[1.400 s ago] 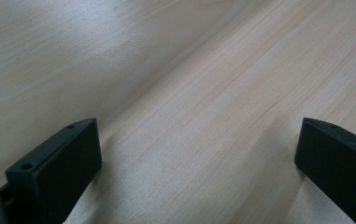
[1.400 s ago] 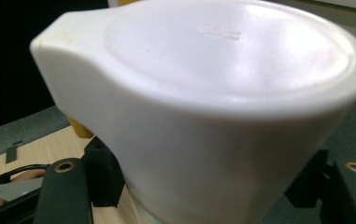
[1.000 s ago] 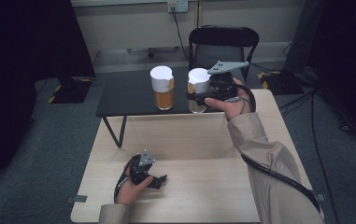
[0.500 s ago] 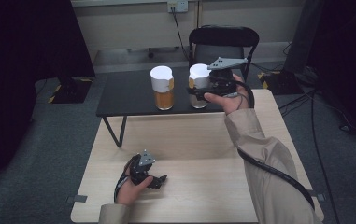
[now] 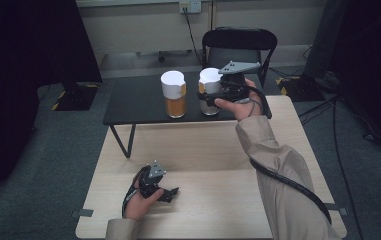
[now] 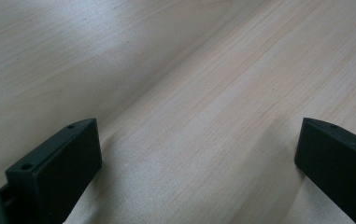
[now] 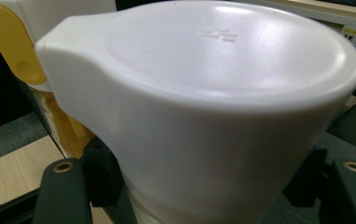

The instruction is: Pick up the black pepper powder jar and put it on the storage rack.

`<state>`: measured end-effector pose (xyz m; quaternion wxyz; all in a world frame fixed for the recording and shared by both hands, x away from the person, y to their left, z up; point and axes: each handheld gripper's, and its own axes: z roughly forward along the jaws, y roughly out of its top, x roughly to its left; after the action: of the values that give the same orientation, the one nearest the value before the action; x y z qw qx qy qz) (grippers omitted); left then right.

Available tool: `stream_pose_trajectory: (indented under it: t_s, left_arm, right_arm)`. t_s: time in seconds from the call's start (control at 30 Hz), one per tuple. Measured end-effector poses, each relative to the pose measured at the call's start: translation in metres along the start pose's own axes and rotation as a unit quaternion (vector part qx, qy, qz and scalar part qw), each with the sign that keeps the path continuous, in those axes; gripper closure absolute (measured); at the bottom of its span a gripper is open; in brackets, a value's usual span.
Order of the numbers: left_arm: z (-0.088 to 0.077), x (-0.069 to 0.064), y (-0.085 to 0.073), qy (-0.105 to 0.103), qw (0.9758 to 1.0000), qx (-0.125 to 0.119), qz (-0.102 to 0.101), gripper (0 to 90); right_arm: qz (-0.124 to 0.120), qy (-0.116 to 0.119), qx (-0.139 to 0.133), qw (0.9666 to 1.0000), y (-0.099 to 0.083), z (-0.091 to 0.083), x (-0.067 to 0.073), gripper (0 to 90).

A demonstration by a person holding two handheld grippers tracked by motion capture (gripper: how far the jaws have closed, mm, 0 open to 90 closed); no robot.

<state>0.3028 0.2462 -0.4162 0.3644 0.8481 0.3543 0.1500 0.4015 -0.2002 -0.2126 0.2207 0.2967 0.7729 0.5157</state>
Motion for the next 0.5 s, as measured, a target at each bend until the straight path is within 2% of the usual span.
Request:
stream_pose_trajectory:
  t_s: [0.27,0.5]
  left_arm:
    - [-0.0002,-0.0005,-0.0001,0.001,1.0000,0.000,0.000,0.0]
    - [-0.0002,-0.0005,-0.0001,0.001,1.0000,0.000,0.000,0.0]
  right_arm:
    - [0.002,-0.006,0.007,1.0000,0.0027,-0.0008,0.0032,29.9]
    - [-0.008,-0.016,0.021,0.9996,0.0086,-0.0006,0.0079,27.6]
